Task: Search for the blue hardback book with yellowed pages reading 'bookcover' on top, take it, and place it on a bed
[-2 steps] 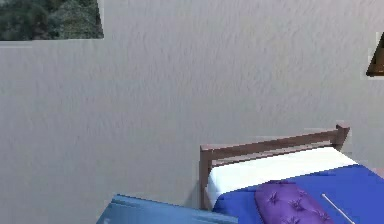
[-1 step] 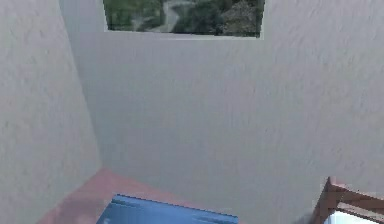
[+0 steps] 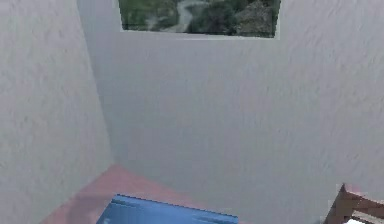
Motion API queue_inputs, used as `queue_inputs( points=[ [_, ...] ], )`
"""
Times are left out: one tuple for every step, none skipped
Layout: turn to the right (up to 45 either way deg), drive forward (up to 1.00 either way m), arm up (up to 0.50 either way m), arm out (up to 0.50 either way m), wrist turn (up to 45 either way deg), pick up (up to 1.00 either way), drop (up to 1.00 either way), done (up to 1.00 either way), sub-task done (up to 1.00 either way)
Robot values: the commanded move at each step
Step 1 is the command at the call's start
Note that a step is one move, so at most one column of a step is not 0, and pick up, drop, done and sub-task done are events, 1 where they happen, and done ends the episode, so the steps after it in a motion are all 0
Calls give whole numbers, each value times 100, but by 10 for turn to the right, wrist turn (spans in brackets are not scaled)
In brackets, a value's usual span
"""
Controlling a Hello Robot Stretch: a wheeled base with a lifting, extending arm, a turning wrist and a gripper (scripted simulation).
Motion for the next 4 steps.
queue_inputs(
  points=[
    [0,5,0,0,0,0,0,0,0],
    [450,0,0,0,0,0,0,0,0],
    [30,0,0,0,0,0,0,0,0],
    [0,0,0,48,0,0,0,0,0]
  ],
)
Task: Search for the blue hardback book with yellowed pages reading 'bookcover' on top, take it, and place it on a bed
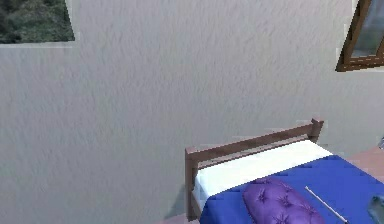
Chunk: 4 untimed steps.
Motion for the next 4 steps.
queue_inputs(
  points=[
    [0,0,0,0,450,0,0,0,0],
    [0,0,0,0,210,0,0,0,0],
    [0,0,-26,0,0,0,0,0,0],
    [0,0,-32,0,0,0,0,0,0]
  ],
)
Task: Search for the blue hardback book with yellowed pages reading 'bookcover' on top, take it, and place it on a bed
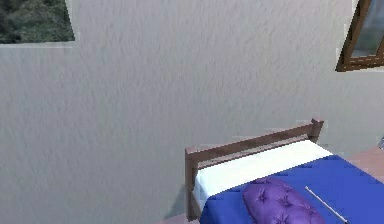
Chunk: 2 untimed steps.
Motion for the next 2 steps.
queue_inputs(
  points=[
    [0,0,0,0,0,0,100,0,0],
    [0,0,10,0,0,0,0,0,0]
  ],
)
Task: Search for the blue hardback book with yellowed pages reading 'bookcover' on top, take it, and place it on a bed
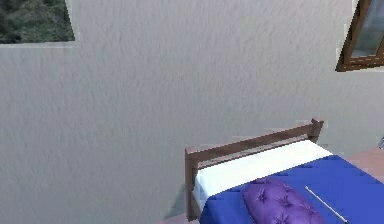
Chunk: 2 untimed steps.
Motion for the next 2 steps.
queue_inputs(
  points=[
    [0,0,0,-8,0,0,0,0,0],
    [0,0,0,0,0,0,0,100,0]
  ],
)
